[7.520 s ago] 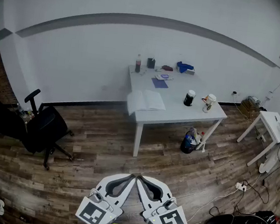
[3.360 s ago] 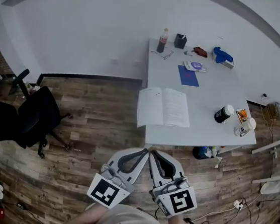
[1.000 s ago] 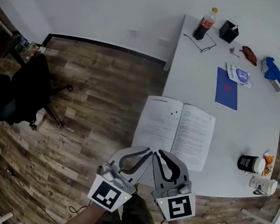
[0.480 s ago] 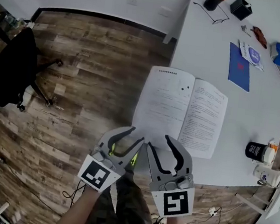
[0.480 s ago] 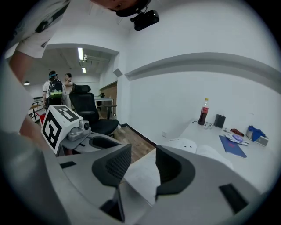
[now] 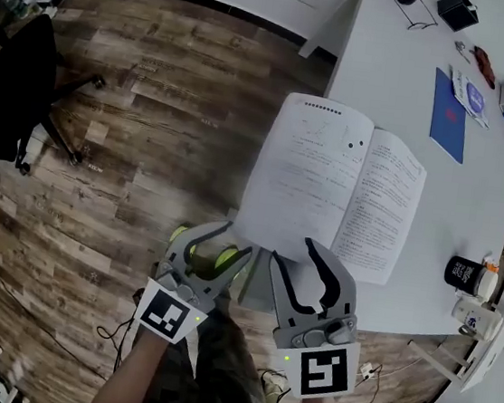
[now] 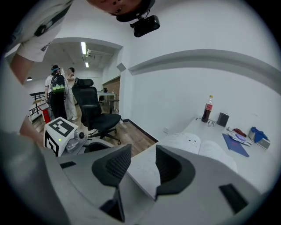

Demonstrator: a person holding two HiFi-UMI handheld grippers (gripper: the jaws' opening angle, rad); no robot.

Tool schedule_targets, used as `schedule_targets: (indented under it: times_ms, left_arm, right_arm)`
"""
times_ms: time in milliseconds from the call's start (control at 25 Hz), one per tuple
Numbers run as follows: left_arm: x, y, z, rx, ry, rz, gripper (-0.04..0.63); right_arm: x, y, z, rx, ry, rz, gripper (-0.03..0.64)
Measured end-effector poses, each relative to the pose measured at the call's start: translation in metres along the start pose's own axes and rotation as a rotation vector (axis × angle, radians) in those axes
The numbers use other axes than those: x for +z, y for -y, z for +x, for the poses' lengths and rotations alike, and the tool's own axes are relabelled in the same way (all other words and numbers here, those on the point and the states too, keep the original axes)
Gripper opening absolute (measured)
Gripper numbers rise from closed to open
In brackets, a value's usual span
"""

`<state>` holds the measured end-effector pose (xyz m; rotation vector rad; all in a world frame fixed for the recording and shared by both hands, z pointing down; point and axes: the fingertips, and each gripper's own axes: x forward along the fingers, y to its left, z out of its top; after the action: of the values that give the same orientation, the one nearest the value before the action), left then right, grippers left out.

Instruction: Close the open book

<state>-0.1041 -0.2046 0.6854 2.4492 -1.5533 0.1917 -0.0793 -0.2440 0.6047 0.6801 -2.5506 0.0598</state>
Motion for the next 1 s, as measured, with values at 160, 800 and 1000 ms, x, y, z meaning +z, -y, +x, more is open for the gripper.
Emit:
schedule_targets:
  times_ms: [160, 800, 1000]
  left_arm:
    - [-0.022, -0.001, 0.007, 0.012, -0.034, 0.004, 0.173]
    - [-0.026, -0.017, 0.033, 0.081, -0.034, 0.069, 0.176]
    - [-0.014, -0.022, 0.024, 0.102, -0.048, 0.119, 0.175]
  right_arm:
    - [-0.001, 0.000, 0.003, 0.006, -0.010, 0.000, 0.153]
    - [-0.004, 0.009, -0.005, -0.018, -0.042, 0.012, 0.153]
    - [0.005, 0.011, -0.011, -0.013, -0.037, 0.018, 0.153]
